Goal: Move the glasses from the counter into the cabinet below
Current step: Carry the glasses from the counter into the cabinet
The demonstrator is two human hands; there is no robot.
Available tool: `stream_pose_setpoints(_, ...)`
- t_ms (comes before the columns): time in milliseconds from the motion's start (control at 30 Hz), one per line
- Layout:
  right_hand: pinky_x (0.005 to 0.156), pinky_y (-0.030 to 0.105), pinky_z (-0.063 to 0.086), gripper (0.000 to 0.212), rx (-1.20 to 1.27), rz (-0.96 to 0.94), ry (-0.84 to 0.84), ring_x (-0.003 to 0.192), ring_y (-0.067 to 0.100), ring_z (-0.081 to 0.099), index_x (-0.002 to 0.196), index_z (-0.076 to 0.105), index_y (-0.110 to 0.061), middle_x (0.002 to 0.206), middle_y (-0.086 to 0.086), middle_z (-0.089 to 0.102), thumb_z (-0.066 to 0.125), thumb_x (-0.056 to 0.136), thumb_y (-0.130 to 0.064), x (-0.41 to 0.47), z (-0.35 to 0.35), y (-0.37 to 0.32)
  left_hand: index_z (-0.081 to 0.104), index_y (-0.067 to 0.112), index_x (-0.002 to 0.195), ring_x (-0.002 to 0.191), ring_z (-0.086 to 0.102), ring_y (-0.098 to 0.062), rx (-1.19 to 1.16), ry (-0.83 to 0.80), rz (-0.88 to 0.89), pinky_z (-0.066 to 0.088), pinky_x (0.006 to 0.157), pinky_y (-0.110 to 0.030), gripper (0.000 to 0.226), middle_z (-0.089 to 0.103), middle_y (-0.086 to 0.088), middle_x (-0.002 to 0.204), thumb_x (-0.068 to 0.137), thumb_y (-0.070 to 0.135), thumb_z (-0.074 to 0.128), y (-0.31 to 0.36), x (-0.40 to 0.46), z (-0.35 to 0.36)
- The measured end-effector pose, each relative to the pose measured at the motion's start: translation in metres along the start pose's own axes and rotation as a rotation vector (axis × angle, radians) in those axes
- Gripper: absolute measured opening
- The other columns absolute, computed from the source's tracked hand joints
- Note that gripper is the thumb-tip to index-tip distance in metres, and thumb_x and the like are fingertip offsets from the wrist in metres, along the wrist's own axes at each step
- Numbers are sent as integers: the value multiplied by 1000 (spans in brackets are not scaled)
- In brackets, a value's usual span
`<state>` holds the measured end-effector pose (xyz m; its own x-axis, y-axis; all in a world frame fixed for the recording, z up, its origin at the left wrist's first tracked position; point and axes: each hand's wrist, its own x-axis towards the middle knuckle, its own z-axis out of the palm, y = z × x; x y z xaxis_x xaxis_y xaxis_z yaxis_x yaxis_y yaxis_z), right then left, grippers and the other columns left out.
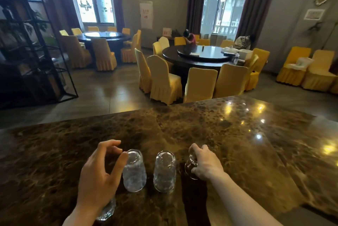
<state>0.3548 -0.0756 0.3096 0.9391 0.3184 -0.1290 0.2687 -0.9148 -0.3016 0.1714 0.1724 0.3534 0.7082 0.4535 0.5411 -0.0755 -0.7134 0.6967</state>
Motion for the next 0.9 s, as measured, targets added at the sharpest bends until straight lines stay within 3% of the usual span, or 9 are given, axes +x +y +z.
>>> stream_pose_setpoints(133,75,38,58,58,221,7,313,93,28,65,119,41,-29,115,7,50,81,78,-21,-18,-10,1,59,24,114,84,67,-6,-16,78,-53,59,76,-45,46,68,15,89,85,59,54,-1,-4,-13)
stream_pose_setpoints(200,62,30,51,56,405,-23,529,82,23,61,114,44,-25,108,7,53,85,76,-25,-33,-21,-1,59,23,112,85,68,-6,-41,95,-53,59,77,-42,43,69,14,88,85,57,57,3,-9,-18)
stream_pose_setpoints(300,63,32,47,59,716,-45,666,79,20,60,108,47,-27,99,3,62,88,68,-44,-66,-39,-19,60,26,111,88,69,-10,-156,115,-98,58,79,-34,39,70,12,89,84,54,63,14,-19,-21)
stream_pose_setpoints(400,72,41,56,55,1031,-102,500,83,17,68,100,49,-40,95,-1,68,83,61,-58,-106,-45,-55,55,31,120,101,68,-12,-328,42,-158,56,82,-28,52,68,13,106,80,61,69,27,-29,-19)
stream_pose_setpoints(533,66,29,60,53,1200,-314,168,87,16,73,99,55,-38,97,2,74,89,60,-53,-146,-16,-101,37,43,141,121,60,-5,-442,-241,-243,53,94,-28,88,58,17,133,68,66,79,34,-39,-18)
stream_pose_setpoints(667,82,43,61,54,1285,-446,-129,95,29,74,105,55,-24,107,11,74,94,69,-33,-162,22,-122,48,47,136,111,66,-10,-370,-227,-236,59,84,-28,81,62,20,125,65,47,88,26,-56,-39)
stream_pose_setpoints(800,90,36,57,44,1041,-489,-142,105,17,70,112,61,-31,111,-5,73,86,76,-40,-158,48,-114,47,49,136,109,64,-3,-180,-205,-265,58,81,-23,95,58,31,121,52,56,91,10,-88,-62)
stream_pose_setpoints(900,81,36,59,33,937,-401,23,95,16,70,105,64,-34,99,-10,71,79,77,-25,-143,57,-100,43,50,135,110,60,3,-44,-184,-290,54,85,-17,100,56,35,120,47,59,91,-8,-113,-67)
